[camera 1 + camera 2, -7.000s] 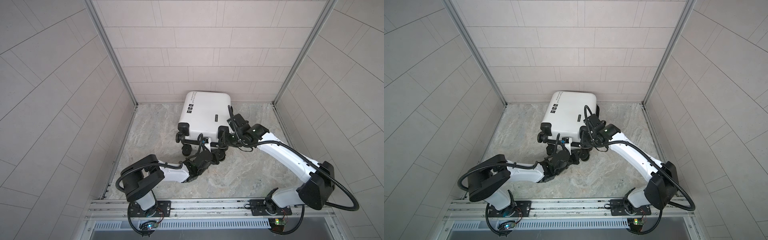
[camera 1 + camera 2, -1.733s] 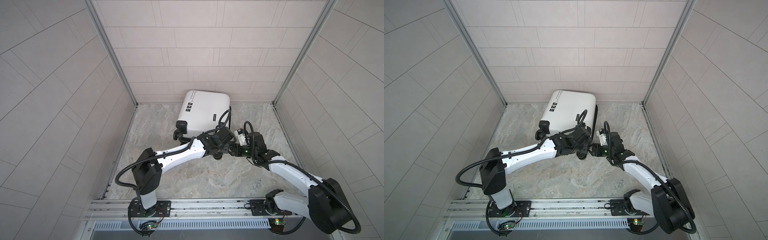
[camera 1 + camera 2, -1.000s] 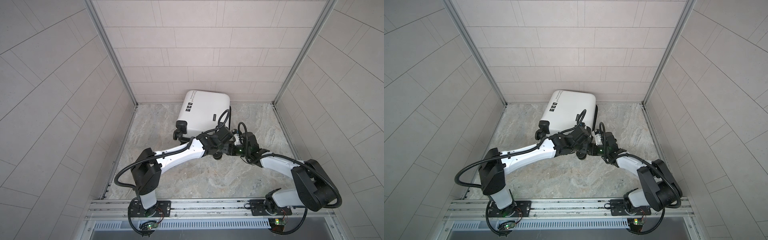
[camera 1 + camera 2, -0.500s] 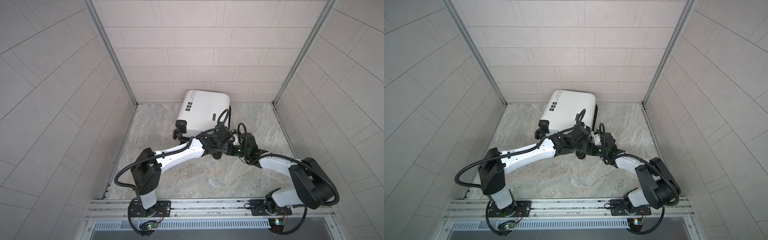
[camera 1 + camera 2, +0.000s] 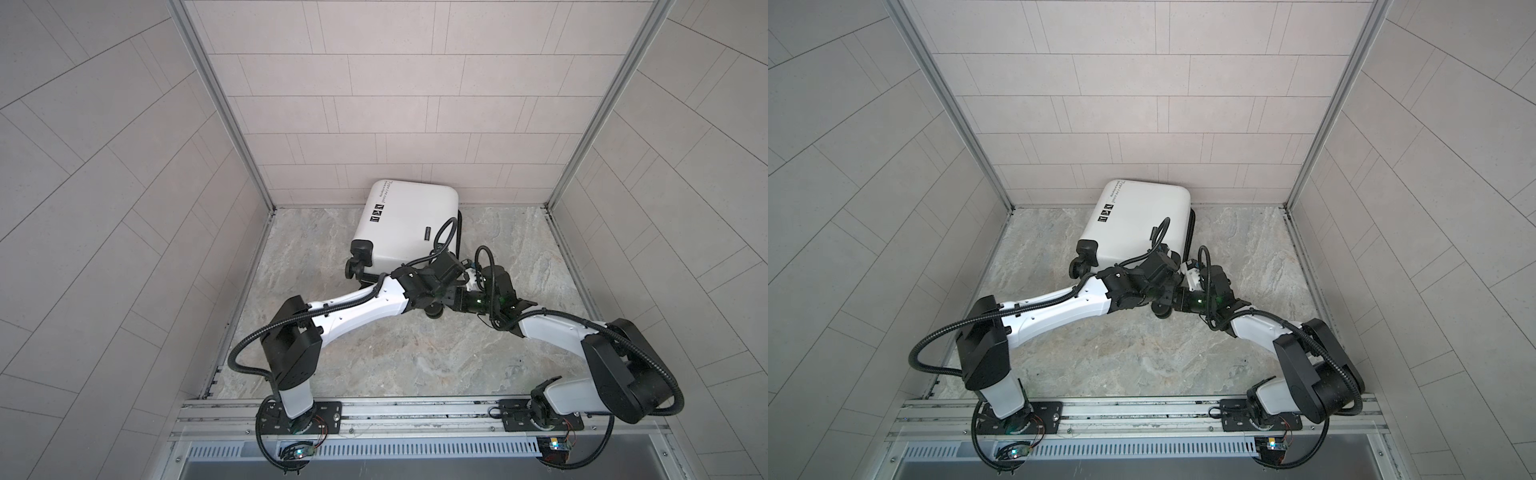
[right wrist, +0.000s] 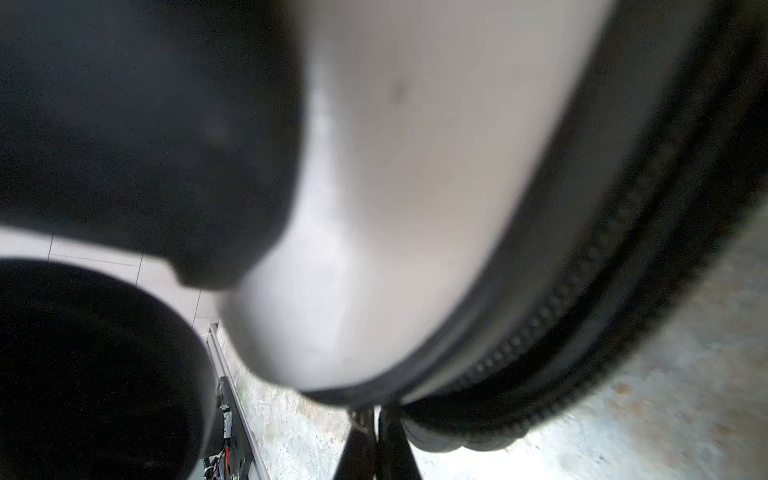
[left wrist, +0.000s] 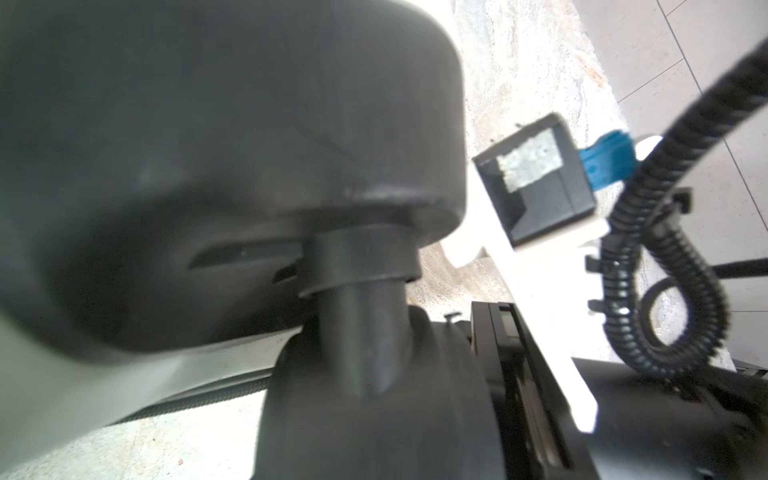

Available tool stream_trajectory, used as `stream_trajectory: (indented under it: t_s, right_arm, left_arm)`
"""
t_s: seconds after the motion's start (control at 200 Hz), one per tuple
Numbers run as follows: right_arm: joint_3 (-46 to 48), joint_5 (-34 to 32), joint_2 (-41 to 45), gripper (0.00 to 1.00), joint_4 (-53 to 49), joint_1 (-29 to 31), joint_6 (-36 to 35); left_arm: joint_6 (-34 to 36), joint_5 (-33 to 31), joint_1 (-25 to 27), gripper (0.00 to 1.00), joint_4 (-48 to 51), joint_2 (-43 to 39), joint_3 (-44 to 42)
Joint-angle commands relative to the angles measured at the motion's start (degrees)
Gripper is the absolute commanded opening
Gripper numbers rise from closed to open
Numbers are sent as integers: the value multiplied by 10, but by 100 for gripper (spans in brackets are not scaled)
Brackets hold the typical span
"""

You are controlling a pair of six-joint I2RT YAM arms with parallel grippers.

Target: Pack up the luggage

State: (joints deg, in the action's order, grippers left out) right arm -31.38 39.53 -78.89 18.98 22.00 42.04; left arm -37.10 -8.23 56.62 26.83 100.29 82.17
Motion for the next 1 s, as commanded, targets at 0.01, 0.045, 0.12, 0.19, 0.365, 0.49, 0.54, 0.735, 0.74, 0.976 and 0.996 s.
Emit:
stream_trajectory:
  t_s: [0.01, 0.045, 0.12, 0.19, 0.365, 0.49, 0.54, 0.735, 0.74, 0.976, 0.996]
  right_arm:
    - [-8, -37, 36, 0, -21, -4, -19]
    - [-10, -44, 45, 0, -38, -5, -24]
    - [-17, -64, 57, 0, -78, -4, -37]
    - [-24, -82, 61, 0, -112, -5, -48]
    - [-29, -110, 51, 0, -152, -12, -60]
    - [-29, -131, 48, 0, -168, -20, -59]
    - [-28, -135, 51, 0, -172, -23, -59]
    - [-32, -162, 77, 0, -201, -40, -64]
    - [-32, -162, 78, 0, -201, -40, -64]
    - [-59, -183, 77, 0, -230, -52, -76]
    - [-61, -184, 74, 0, -231, -54, -76]
  left_arm:
    - [10, -25, -5, 0, -36, -42, 2]
    - [11, -26, -5, 0, -35, -43, 2]
    - [12, -30, -5, 0, -35, -47, -2]
    - [12, -33, -6, 0, -35, -51, -5]
    - [18, -34, -7, 0, -40, -62, -16]
    - [19, -37, -8, 0, -42, -72, -28]
    - [19, -37, -9, 0, -42, -75, -32]
    - [19, -35, -11, 0, -49, -85, -49]
    - [19, -34, -11, 0, -49, -85, -49]
    - [18, -29, -11, 0, -54, -102, -67]
    - [18, -28, -11, 0, -54, -104, -69]
